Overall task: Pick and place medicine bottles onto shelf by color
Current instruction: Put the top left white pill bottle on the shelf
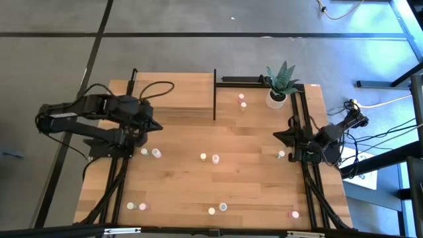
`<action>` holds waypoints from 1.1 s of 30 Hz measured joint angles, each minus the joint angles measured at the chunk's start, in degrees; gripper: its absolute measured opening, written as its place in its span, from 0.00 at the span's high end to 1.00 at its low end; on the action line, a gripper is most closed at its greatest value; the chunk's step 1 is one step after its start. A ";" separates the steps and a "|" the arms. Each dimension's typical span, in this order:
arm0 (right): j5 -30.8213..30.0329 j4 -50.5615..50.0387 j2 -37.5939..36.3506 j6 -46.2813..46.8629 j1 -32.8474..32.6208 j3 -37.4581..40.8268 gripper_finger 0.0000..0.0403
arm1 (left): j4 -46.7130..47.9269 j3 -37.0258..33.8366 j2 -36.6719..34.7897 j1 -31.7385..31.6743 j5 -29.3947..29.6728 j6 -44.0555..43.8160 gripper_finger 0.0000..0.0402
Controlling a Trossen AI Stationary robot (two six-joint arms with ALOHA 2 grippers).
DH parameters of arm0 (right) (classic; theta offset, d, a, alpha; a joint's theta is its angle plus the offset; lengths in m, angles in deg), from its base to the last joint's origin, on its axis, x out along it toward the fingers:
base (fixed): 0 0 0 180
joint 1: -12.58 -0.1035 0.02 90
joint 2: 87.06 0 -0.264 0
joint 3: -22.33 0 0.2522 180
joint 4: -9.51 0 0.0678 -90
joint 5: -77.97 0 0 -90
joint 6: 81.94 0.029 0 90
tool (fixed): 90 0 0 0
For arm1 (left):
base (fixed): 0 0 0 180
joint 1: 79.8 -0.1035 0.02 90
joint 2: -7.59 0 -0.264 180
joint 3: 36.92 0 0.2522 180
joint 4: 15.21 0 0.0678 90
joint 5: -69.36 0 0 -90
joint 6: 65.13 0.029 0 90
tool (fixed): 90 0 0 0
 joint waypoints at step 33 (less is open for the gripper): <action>1.94 -45.72 37.58 29.26 0.00 -41.25 0.97 | 3.36 0.36 0.24 3.43 0.60 -10.50 1.00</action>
